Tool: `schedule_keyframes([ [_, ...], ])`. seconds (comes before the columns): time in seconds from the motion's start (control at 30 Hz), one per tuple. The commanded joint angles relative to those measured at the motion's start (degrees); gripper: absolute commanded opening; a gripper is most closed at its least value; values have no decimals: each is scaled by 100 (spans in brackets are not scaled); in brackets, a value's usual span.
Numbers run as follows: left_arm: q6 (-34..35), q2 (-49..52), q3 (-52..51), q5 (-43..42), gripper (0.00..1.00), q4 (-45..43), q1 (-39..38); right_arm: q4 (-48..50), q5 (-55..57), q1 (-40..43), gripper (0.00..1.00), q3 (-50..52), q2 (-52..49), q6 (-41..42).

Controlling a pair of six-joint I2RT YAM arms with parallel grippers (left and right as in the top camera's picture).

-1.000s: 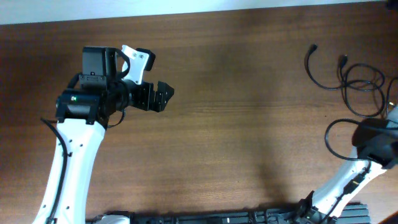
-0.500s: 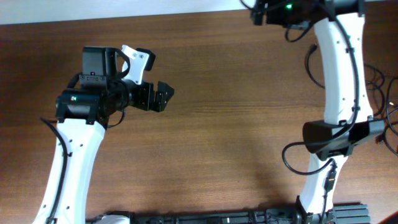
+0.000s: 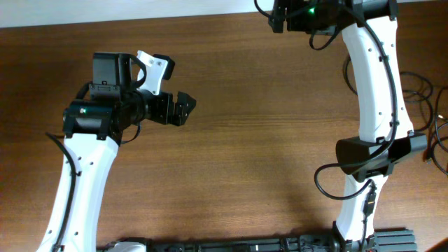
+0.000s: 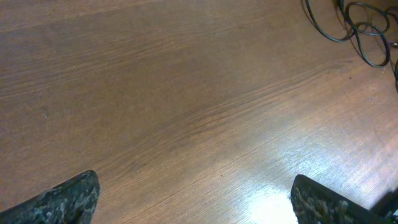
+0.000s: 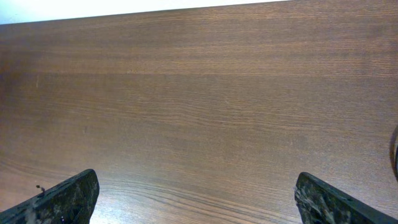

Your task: Untangle cables

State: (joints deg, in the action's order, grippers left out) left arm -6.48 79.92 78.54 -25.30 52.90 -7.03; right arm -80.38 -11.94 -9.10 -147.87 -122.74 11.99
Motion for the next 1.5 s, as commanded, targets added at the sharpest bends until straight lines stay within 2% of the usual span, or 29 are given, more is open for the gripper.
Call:
schedule_keyframes([
  [0.0,-114,-55,26,289,98,-13,33,-2,-9,-22,99,-118,63,-17],
  [0.13,-120,-55,24,575,99,52,33,-2,-9,-22,99,-118,63,-20],
  [0.27,-660,-48,15,979,98,490,28,-2,-7,-22,98,-118,63,-20],
  [0.33,-1123,-201,-129,1056,98,461,28,0,-9,-22,99,-118,63,-20],
  [0.4,-1255,-540,-549,1058,99,164,28,-2,-9,-22,99,-118,63,-17],
  [0.47,-1246,-1095,-1403,984,99,-855,28,-2,-9,-22,99,-118,63,-20],
  [0.53,-1226,-1757,-2529,787,98,-2280,26,-2,-7,-22,99,-118,63,-20],
  [0.7,-238,-3292,-4964,828,99,-5149,28,-2,-7,-22,99,-118,63,-20],
  [0.77,278,-3908,-5698,1115,98,-5958,28,-2,-9,-22,99,-118,63,-20],
  [0.87,461,-4577,-6378,1421,99,-6662,28,-2,-7,-22,99,-118,63,-20],
  [1.0,992,-5447,-6913,2055,98,-6745,28,-2,-9,-22,99,-118,63,-20],
  [1.13,1038,-6345,-7462,2269,99,-6926,61,-2,-7,-22,99,-118,63,-20],
  [1.2,1287,-6704,-7799,2520,99,-7066,81,-2,-9,-22,99,-118,63,-20],
  [1.3,1355,-7180,-7803,2806,99,-6384,87,-2,-9,-22,99,-118,63,-20],
  [1.4,1353,-7836,-7803,3110,99,-5344,87,0,-7,-22,99,-118,63,-20],
  [1.47,1355,-7938,-7803,3204,99,-4940,122,-2,-9,-22,99,-118,63,-20],
])
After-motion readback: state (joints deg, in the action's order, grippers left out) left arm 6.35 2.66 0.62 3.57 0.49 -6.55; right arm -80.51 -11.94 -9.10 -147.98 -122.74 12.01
